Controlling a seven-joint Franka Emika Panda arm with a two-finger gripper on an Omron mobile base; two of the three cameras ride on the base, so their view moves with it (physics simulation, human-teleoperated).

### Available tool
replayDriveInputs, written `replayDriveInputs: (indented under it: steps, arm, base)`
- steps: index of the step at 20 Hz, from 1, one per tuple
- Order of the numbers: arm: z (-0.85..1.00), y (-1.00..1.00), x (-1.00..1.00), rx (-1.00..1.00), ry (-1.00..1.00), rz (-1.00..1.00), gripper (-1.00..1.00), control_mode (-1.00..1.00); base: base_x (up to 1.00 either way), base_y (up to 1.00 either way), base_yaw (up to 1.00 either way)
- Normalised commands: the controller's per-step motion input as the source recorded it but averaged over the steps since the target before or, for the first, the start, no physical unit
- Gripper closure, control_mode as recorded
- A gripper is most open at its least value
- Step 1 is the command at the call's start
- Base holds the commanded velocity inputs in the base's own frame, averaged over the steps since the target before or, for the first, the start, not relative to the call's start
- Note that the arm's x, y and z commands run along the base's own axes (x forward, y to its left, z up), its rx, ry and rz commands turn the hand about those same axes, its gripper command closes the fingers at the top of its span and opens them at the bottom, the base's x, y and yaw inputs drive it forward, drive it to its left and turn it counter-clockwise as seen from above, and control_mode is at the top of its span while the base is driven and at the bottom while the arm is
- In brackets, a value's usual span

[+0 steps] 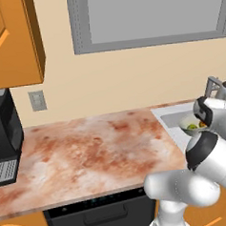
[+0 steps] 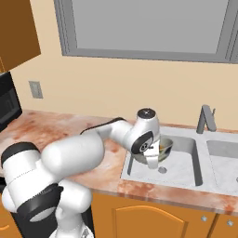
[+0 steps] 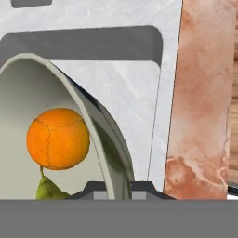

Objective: Dump the orange and pear from the bowl so the bowl can be washed. Place the bowl in the sink after clearing the leftovers.

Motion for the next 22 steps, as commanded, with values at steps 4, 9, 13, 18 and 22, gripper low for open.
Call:
replayDriveInputs:
  steps: [4,9,13,18,22]
  arm:
    - [-0.32,-0.27,0.13,-0.19,0.00,0.00,1.00,-1.00]
    - [-0.03,-0.50,0.10,-0.02,0.00,-0.01,1.00,-1.00]
    - [0.00,-0.19,0.09,0.00,0.06,-0.01,1.00,-1.00]
    - [0.00,-0.10,0.26,0.00,0.07,-0.01,1.00,-1.00]
    - [-0.01,-0.21,0.38,-0.01,0.08,-0.04,1.00,-1.00]
  base:
    - [0.00,0.00,0.00]
    - [0.00,0.00,0.00]
    - [0.00,0.00,0.00]
    - [0.00,0.00,0.00]
    - [0.00,0.00,0.00]
